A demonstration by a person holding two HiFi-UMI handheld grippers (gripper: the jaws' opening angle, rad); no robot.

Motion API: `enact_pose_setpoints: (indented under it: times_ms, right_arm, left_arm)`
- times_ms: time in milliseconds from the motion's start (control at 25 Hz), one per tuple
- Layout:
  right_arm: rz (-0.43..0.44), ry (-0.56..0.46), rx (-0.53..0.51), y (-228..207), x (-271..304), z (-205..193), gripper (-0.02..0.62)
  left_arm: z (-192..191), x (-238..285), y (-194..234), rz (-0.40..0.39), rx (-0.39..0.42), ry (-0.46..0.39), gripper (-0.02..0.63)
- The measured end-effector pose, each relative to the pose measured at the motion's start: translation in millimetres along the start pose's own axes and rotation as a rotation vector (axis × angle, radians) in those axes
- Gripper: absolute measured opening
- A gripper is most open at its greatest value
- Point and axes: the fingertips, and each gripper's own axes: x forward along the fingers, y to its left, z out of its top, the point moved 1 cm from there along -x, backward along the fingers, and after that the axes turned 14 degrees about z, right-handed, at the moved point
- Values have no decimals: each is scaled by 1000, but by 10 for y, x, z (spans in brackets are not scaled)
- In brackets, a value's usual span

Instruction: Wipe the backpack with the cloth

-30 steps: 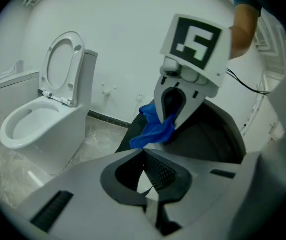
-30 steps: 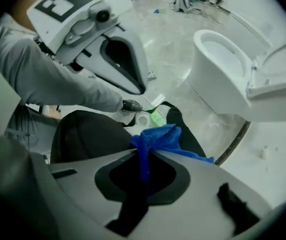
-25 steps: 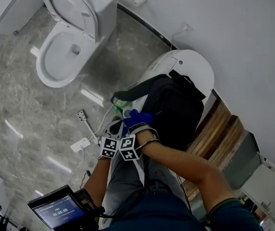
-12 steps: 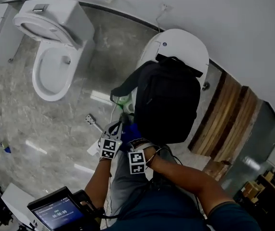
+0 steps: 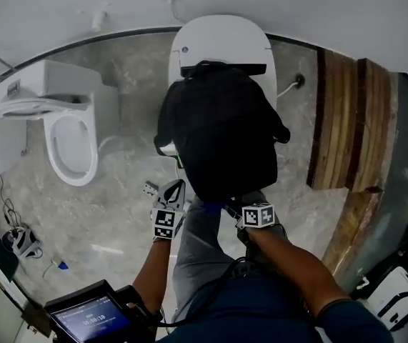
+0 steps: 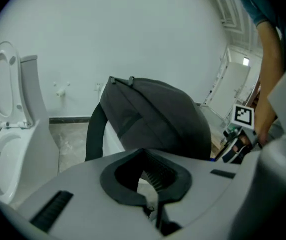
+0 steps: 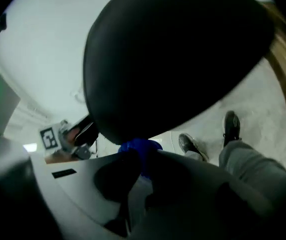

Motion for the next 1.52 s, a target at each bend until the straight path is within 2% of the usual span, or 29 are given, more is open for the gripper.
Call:
enact_pose_setpoints:
  times_ms: [80, 200, 280, 320, 360, 440, 520, 600, 680, 760, 800, 840, 920, 1000, 1120, 1200, 1280, 1320, 1360, 1440, 1520]
  right_arm:
    - [-75, -213, 144, -295, -331, 139, 26]
    - [-169, -598, 364, -705, -857, 410, 26]
    - [-202, -821, 476, -924, -1161, 579, 26]
    - [-208, -898, 514, -1006, -1269, 638, 26]
    - [-203, -945, 541, -1058, -1322, 673, 26]
    - [-161, -967, 582, -1069, -1261, 675, 26]
    - [-80, -956, 623, -1031, -1133, 632, 26]
    - [-14, -993, 658, -1018, -1169, 648, 26]
    - [22, -1115, 656, -1037, -1433, 796, 26]
    - [85, -1251, 612, -1047, -1770, 1093, 26]
    - [118, -1272, 572, -1039, -1884, 1276, 26]
    - [132, -1244, 522, -1021, -1932, 1443, 26]
    - [106, -1095, 410, -945, -1871, 1626, 26]
    - [98, -979, 357, -875, -1748, 1563, 26]
    - [123, -925, 470, -979, -1606, 1176, 26]
    - [124, -788, 476, -1026, -1465, 937, 26]
    - [81, -639, 337, -966, -1413, 885, 26]
    - [52, -617, 245, -930, -1476, 960, 26]
    - [37, -624, 148, -882, -1580, 1099, 26]
    - [65, -650, -42, -701, -1776, 1467, 26]
    - [122, -615, -152, -516, -1797, 1733, 26]
  left_arm:
    - [200, -80, -128, -15, 47, -31, 3]
    - [500, -180, -362, -48, 126, -73, 3]
    - [666, -216, -603, -76, 176, -93, 3]
    - [753, -239, -761, -98, 206, -106, 3]
    - [847, -265, -929, -124, 243, -124, 3]
    - [1014, -306, -1258, -186, 326, -166, 3]
    - [1108, -286, -1574, -249, 416, -192, 3]
    - [1193, -222, -1861, -308, 494, -201, 3]
    - [1306, -156, -2086, -359, 556, -211, 3]
    - [1396, -62, -2282, -392, 623, -218, 3]
    - [1424, 16, -2387, -401, 660, -215, 3]
    - [1448, 109, -2499, -406, 695, -208, 4]
    - [1509, 299, -2716, -403, 750, -188, 3]
    - [1578, 444, -2881, -397, 774, -165, 4]
    - [1615, 560, -3041, -401, 793, -132, 3]
    - [1578, 582, -3109, -407, 811, -115, 3]
    - [1541, 576, -3152, -411, 818, -103, 3]
    - [1546, 573, -3160, -412, 816, -100, 3]
    - [1568, 575, -3158, -410, 812, -101, 3]
    - [1628, 592, -3130, -400, 798, -107, 3]
    - [1683, 633, -3097, -386, 789, -113, 3]
